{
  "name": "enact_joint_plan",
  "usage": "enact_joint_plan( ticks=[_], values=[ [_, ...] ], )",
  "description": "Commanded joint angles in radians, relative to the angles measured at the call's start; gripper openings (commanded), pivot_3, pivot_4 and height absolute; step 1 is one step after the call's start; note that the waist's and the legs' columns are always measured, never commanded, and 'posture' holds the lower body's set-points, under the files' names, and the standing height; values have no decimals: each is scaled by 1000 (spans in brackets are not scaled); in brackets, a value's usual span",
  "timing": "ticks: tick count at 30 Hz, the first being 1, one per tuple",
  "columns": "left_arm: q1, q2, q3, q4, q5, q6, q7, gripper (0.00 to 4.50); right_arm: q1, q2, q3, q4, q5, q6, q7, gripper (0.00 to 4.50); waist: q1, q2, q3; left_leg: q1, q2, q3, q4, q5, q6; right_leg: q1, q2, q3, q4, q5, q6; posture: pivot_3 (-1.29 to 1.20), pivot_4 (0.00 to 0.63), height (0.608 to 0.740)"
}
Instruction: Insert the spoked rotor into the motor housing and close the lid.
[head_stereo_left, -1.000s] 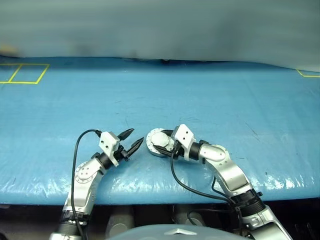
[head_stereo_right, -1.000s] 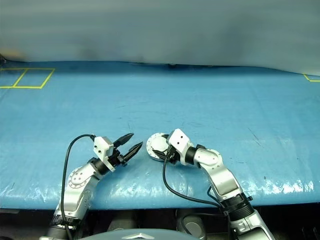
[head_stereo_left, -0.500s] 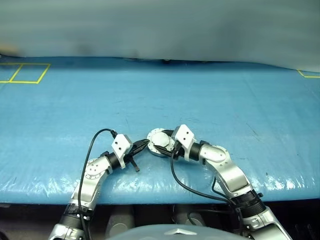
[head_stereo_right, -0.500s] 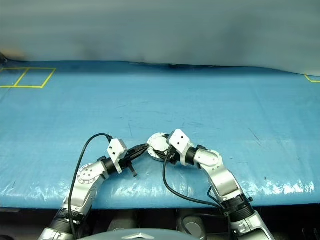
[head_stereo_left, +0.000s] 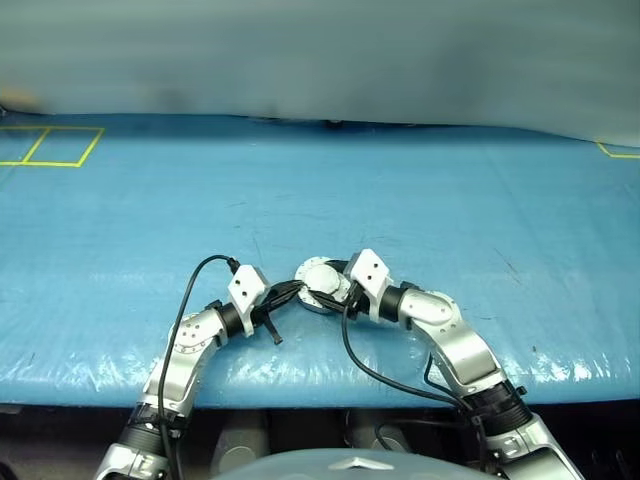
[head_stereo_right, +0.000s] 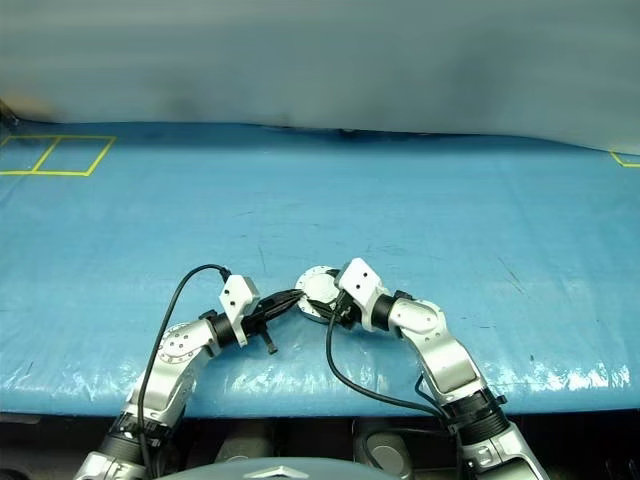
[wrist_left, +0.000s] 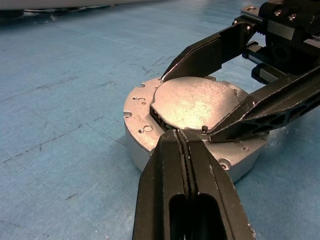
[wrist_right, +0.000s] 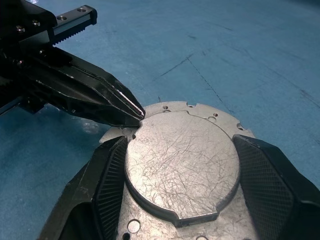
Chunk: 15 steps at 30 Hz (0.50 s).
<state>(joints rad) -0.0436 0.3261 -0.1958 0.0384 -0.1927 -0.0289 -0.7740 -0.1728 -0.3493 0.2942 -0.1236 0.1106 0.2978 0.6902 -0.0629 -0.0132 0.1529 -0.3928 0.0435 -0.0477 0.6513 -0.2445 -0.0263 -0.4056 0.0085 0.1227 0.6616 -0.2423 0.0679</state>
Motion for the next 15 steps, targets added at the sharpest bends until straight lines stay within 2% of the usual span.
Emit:
enact_joint_plan(
  ticks=[1,6,10,15],
  values=[
    [7,11,-35,6,30,24,-12,24,27,2,-32,-26,55,28,17,2997,3,0,0,0,0,0,0,0,0,0,0,0,0,0,0,0,150,740],
    [6,17,-36,9,33,20,-9,24,34,61,-188,-130,251,110,-9,2997,10,0,0,-3,0,0,-1,0,0,-2,0,0,-2,0,0,0,150,740],
    [8,18,-35,10,34,18,-10,24,21,85,-327,-158,394,245,-69,2997,9,2,2,-5,0,-1,-2,0,0,-4,0,0,-2,0,0,0,150,740],
    [6,12,-34,20,40,9,-10,24,43,55,-335,-169,404,286,-81,2997,2,3,4,-7,0,-1,-2,0,0,-6,0,-1,-1,0,0,0,150,740]
  ],
)
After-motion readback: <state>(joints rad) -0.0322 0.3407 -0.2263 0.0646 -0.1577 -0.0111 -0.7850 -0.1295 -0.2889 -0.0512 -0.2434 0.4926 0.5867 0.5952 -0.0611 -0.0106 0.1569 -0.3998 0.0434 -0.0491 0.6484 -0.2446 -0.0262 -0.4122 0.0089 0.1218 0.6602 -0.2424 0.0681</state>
